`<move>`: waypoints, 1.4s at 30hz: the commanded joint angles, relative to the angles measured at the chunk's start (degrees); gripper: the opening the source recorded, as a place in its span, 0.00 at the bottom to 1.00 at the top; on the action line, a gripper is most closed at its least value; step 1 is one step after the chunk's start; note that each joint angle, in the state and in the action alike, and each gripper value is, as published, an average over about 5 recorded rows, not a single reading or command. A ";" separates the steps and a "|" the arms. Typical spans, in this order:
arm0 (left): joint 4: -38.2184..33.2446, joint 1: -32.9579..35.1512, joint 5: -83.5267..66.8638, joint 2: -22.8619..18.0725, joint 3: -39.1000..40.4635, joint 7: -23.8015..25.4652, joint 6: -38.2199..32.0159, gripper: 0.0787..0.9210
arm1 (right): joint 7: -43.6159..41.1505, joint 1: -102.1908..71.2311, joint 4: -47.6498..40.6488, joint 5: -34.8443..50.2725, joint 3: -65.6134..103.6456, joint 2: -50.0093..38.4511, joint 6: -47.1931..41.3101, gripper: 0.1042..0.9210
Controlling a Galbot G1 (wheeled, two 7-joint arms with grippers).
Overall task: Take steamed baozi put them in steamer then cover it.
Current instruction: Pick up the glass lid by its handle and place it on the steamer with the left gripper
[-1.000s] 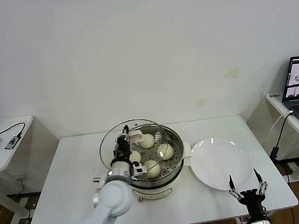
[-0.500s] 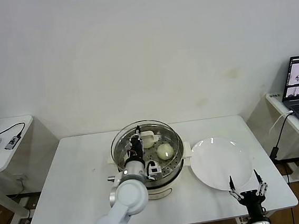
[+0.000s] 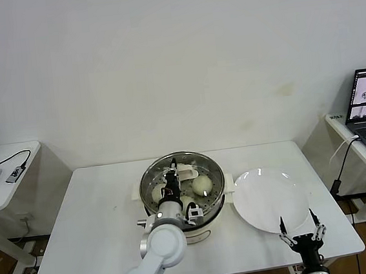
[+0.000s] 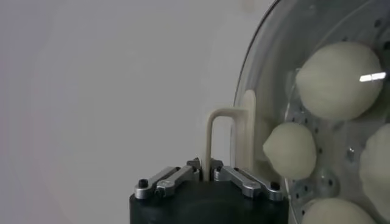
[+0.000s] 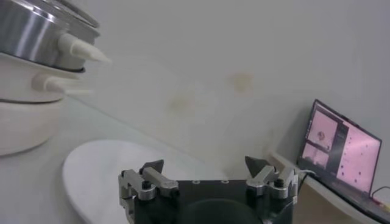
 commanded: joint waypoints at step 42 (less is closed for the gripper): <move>-7.62 7.31 -0.27 1.34 -1.14 -4.24 -2.88 0.51 | -0.41 -0.63 -0.13 -1.49 -1.19 -0.22 -0.33 0.88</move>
